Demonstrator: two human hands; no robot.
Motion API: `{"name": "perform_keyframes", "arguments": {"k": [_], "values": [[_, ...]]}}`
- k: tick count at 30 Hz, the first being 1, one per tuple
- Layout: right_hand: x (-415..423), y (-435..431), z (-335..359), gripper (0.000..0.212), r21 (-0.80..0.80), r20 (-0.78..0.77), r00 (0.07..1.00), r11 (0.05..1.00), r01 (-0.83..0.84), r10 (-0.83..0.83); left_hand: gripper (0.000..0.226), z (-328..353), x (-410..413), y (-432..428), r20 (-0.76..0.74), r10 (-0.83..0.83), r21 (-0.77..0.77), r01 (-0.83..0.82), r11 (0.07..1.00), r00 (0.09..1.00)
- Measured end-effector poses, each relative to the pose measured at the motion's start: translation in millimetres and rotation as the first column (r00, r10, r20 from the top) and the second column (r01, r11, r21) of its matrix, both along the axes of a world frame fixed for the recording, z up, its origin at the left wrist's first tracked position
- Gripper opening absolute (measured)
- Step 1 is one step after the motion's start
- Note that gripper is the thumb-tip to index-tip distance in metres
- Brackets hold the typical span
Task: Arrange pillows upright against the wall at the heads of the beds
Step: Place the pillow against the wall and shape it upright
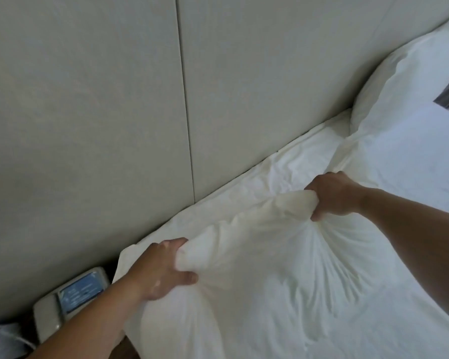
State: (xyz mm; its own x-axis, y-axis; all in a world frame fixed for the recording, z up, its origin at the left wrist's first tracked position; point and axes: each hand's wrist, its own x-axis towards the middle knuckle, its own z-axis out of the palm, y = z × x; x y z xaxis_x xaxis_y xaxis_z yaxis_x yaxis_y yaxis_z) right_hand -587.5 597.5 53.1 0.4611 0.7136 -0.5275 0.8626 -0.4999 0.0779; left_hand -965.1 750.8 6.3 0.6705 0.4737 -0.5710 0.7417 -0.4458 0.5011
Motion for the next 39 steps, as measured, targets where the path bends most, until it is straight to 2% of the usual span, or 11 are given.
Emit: {"name": "perform_keyframes", "arguments": {"k": [9, 16, 18, 21, 24, 28, 33, 35, 37, 39], "values": [[-3.2, 48.1, 84.0, 0.037, 0.251, 0.01, 1.0, 0.968, 0.023, -0.027, 0.066, 117.9, -1.4, 35.4, 0.038, 0.038, 0.311, -0.048, 0.949, 0.999], [9.2, 96.3, 89.4, 0.041, 0.317, 0.108, 0.994, 0.948, -0.032, -0.002, 0.071, 111.8, 11.2, 56.4, 0.11, 0.108, 0.498, -0.149, 0.854, 0.988], [11.1, 105.9, 70.9, 0.051, 0.272, 0.156, 0.988, 0.96, -0.064, 0.022, 0.075, 97.7, 12.3, 60.4, 0.023, 0.077, 0.561, -0.077, 0.824, 0.997], [8.6, 117.3, 46.1, 0.083, 0.185, 0.185, 0.982, 0.981, -0.067, 0.033, 0.087, 86.3, 10.6, 66.2, -0.127, 0.039, 0.629, 0.05, 0.776, 0.991], [8.6, 126.4, 35.9, 0.097, 0.14, 0.183, 0.983, 0.989, -0.042, 0.016, 0.101, 83.2, 9.1, 69.1, -0.191, 0.023, 0.598, 0.098, 0.795, 0.981], [9.9, 124.6, 26.5, 0.083, 0.13, 0.178, 0.984, 0.991, -0.022, -0.001, 0.072, 81.2, 15.2, 63.9, -0.109, 0.043, 0.492, 0.016, 0.87, 0.993], [21.8, 118.2, 27.0, 0.065, 0.209, 0.207, 0.978, 0.977, -0.035, -0.009, 0.035, 96.6, 26.2, 60.3, 0.012, 0.03, 0.485, -0.033, 0.874, 0.999], [29.3, 119.1, 33.2, 0.051, 0.25, 0.187, 0.982, 0.968, -0.017, -0.031, 0.022, 108.6, 27.5, 67.0, 0.066, 0.057, 0.439, -0.08, 0.895, 0.996], [34.3, 124.6, 44.2, 0.042, 0.24, 0.185, 0.982, 0.971, -0.014, -0.031, 0.019, 116.3, 26.8, 77.1, 0.097, 0.084, 0.349, -0.113, 0.93, 0.992], [37.0, 135.5, 62.9, 0.039, 0.183, 0.221, 0.974, 0.98, -0.082, 0.04, 0.017, 119.1, 25.1, 89.9, 0.095, 0.104, 0.257, -0.125, 0.958, 0.99]]}}
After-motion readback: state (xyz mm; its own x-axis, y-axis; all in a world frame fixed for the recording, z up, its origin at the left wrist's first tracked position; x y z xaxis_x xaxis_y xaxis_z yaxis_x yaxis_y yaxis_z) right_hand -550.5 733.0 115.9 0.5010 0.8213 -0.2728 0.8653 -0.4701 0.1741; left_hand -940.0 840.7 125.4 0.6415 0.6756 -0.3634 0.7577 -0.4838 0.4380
